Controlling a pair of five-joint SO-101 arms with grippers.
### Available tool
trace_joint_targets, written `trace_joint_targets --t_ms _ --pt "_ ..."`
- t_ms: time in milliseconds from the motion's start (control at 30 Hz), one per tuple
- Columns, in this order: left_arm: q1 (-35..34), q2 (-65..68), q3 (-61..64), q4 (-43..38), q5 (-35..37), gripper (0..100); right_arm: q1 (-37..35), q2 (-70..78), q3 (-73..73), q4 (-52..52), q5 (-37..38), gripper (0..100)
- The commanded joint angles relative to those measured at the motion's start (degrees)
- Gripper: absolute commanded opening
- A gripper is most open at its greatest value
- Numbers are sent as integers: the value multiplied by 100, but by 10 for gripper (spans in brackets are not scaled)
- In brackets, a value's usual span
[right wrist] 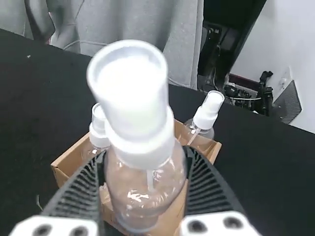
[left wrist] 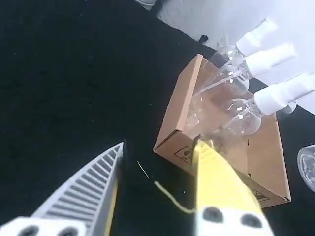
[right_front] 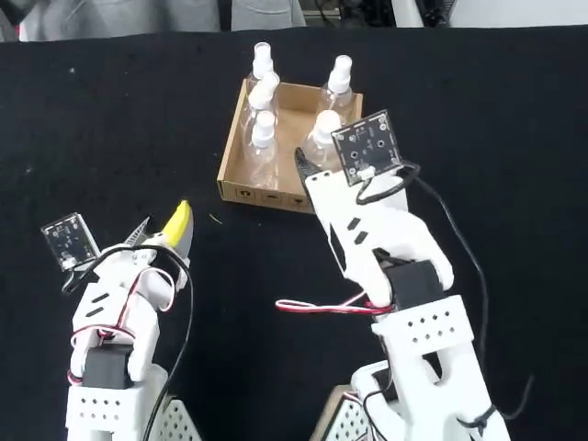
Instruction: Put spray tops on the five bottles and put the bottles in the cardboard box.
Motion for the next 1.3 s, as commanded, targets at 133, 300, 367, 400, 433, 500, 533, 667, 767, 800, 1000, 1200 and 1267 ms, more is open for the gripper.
trace_joint_targets --t_ms 133,300,367,400,433,500,533,667,767,800,1000,1200,1267 --pt "-13 -62 -119 -123 -1125 92 396 40 -224 -343 -44 21" --pt "-22 -62 -92 -114 -1802 67 396 127 -207 -404 -44 21" --pt "-31 -62 -84 -97 -1969 66 404 286 -215 -440 -44 21" --pt "-40 -62 -84 -79 -2057 66 404 382 -215 -536 -44 21" --pt "-40 -62 -84 -79 -2145 66 404 479 -207 -633 -44 21" --pt "-40 -62 -22 -97 -2268 66 404 699 -207 -774 -44 21" --pt "-40 -62 13 -114 -2303 68 404 796 -207 -818 -44 21" --pt "-40 -62 13 -114 -2286 69 404 1051 -215 -985 -44 21" --pt "-40 -62 13 -114 -2286 69 404 1191 -215 -1108 -44 21" --pt "-40 -62 13 -114 -2286 69 404 1226 -215 -1143 -44 21" --pt "-40 -62 4 -123 -2286 69 536 1684 -215 -1521 -35 21" --pt "-40 -62 4 -123 -2286 69 633 2132 -215 -1978 -35 21" --pt "-48 -62 4 -123 -2286 69 633 2237 -215 -2048 -26 21"
